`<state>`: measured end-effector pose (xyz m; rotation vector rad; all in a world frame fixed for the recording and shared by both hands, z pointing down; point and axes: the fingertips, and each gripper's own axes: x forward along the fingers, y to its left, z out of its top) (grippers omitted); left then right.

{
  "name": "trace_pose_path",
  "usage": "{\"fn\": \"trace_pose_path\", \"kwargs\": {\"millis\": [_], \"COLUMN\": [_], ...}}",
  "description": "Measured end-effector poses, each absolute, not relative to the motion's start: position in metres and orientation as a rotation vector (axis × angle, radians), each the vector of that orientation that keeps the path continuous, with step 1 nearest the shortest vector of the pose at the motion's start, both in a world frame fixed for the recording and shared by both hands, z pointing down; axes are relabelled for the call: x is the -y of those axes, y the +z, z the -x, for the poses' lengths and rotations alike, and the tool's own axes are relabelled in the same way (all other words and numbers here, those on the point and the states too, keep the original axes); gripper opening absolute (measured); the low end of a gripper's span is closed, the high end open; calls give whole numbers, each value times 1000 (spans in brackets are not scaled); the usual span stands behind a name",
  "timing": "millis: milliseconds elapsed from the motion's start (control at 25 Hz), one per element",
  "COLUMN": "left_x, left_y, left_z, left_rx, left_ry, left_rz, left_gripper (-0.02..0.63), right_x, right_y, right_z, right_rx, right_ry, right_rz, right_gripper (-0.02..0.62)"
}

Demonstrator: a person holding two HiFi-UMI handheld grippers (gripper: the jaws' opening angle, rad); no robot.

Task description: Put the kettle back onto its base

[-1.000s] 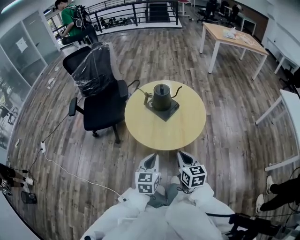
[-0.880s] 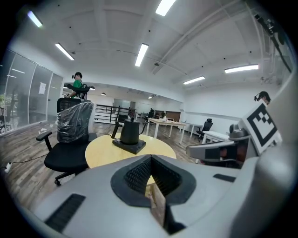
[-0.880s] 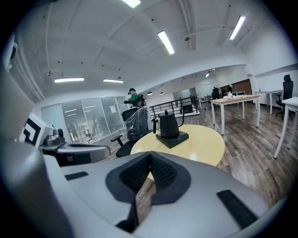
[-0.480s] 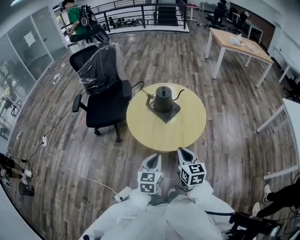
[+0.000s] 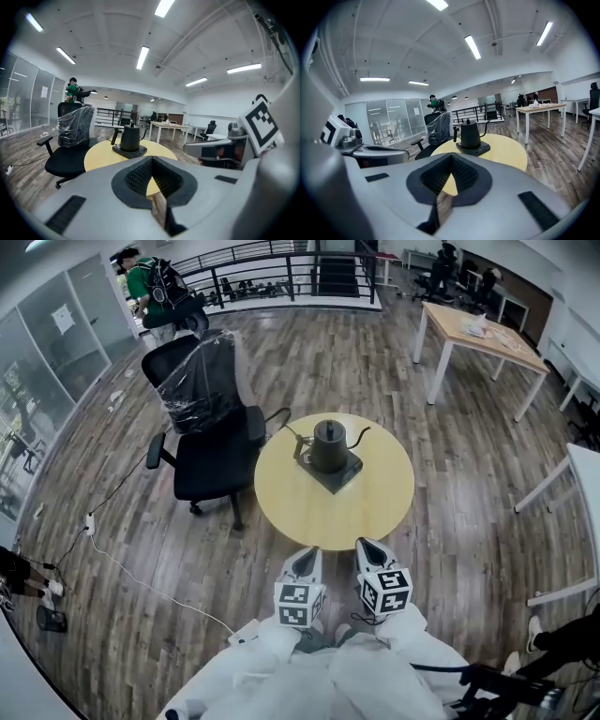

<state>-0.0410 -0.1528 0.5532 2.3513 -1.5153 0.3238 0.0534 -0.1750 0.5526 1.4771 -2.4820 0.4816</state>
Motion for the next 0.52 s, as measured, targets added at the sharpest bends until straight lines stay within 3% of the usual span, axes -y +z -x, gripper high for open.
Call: {"fn": "trace_pose_path", "kwargs": {"millis": [520], "left_x": [157], "left_y": [560], "left_z": [39], "left_rx": [1508], "left_ry": [327], "left_rz": [-2326], "left_gripper": [0], "right_x": [181], "right_y": [560], "right_z": [-51], "right_rx": [2473], "right_ry": [485], "right_rz": [-1459], "right_gripper": [11]}}
